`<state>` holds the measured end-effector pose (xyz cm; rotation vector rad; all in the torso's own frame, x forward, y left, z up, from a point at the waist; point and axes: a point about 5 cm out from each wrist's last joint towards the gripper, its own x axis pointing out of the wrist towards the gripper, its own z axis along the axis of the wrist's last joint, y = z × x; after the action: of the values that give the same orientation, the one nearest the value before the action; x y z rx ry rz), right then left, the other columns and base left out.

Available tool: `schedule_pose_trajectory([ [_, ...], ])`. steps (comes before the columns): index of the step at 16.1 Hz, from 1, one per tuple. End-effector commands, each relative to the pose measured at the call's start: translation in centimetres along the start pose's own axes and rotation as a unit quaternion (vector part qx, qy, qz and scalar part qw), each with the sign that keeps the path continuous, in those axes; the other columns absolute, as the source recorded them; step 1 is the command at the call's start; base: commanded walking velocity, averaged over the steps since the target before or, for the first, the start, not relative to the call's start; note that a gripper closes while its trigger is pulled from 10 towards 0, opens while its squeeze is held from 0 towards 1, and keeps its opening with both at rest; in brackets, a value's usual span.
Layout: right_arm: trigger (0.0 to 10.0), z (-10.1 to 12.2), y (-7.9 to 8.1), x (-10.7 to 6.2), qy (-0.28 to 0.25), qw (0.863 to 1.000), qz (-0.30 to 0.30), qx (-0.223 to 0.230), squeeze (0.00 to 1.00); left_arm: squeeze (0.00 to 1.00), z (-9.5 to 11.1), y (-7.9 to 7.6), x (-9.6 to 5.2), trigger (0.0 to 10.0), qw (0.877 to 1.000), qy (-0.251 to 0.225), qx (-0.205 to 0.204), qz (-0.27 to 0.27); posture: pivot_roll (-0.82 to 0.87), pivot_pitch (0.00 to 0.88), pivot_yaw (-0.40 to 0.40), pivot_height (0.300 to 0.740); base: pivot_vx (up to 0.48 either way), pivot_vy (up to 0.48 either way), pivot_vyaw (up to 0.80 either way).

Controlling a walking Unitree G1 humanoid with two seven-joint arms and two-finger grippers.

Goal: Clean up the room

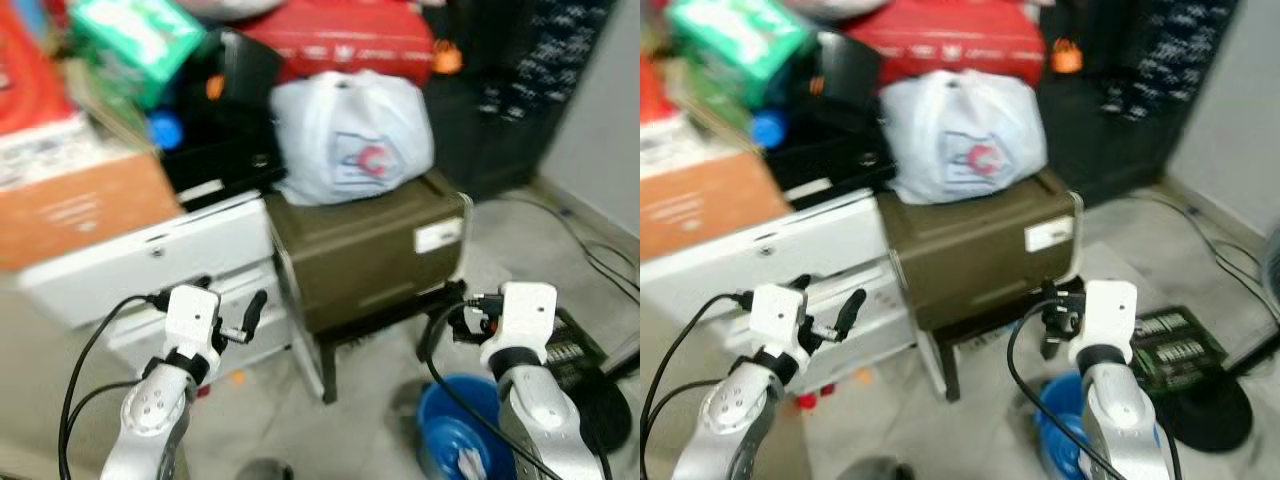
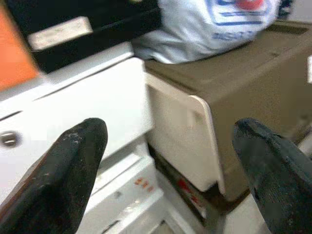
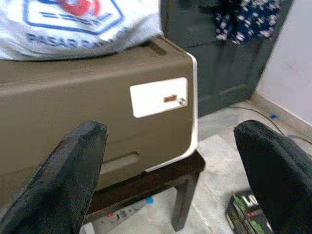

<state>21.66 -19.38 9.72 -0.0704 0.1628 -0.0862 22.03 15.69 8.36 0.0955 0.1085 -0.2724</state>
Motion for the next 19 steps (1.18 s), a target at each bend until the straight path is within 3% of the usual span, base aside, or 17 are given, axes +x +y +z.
schedule_pose_trajectory([
  [1,10.0,0.56,0.43,0.33,-0.012,1.000,0.011,0.006,0.00,0.00,0.38,0.84,0.01,10.0,1.000,-0.006,0.020,0.019,-0.06,0.000,0.026,0.740,0.000,0.000,0.80],
  [19,10.0,0.60,0.88,0.86,-0.016,1.000,0.023,-0.005,0.00,0.00,0.49,0.55,0.94,10.0,1.000,-0.005,0.009,0.004,-0.06,0.000,0.028,0.740,0.000,0.000,0.80],
])
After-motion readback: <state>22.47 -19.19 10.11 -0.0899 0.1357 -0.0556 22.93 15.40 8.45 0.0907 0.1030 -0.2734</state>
